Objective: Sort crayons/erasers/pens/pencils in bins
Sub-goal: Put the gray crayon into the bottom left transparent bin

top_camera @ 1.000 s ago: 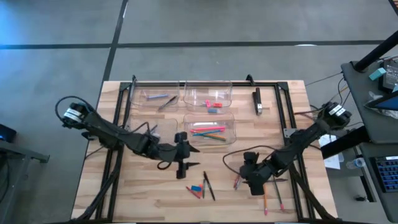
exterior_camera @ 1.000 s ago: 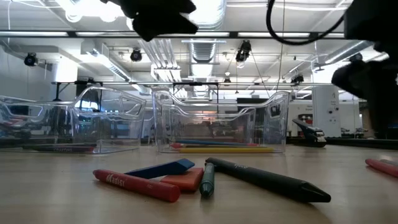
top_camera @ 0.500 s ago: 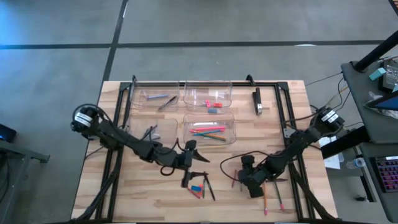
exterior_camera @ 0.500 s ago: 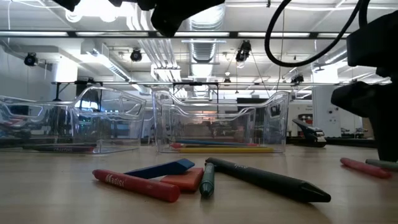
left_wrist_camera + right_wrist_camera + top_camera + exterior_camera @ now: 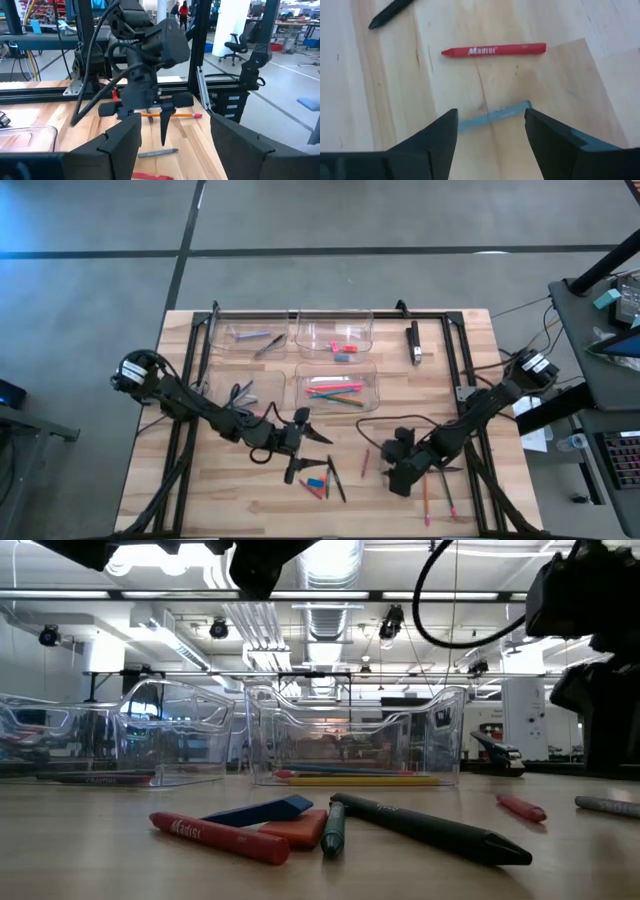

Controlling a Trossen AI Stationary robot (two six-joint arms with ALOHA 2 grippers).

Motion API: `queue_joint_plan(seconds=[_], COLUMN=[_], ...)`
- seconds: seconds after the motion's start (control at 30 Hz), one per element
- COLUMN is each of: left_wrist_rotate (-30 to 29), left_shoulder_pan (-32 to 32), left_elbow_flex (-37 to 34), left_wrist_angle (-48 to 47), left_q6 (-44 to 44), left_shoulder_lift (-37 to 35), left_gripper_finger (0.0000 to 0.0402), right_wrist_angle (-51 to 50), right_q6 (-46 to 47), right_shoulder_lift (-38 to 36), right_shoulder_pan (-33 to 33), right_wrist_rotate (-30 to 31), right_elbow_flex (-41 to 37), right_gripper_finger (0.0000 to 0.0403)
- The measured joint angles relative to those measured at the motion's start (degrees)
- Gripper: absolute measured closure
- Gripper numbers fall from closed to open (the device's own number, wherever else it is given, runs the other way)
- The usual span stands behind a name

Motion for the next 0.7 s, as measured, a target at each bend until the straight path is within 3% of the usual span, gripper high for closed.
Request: queue_joint_plan(seconds=[0.4, 0.7], left_wrist_rotate=[-0.13, -0.17], left_shoulder_pan=[-0.03, -0.02], left_elbow_flex=[0.02, 0.02], left_wrist_angle=[-0.10, -0.13], left_q6=[-1.44, -1.46], left_shoulder_lift=[-0.02, -0.02], left_gripper_finger=[0.0178, 0.0178], right_wrist_angle=[2.59, -3.15], right_q6=[7.74, 4.42], right_shoulder_lift=[8.17, 9.67], right_shoulder_pan=[0.42, 2.56], right_wrist_rotate=[3.11, 1.31], right_elbow_flex=[0.17, 0.11], right_gripper_finger=[0.0184, 0.0184])
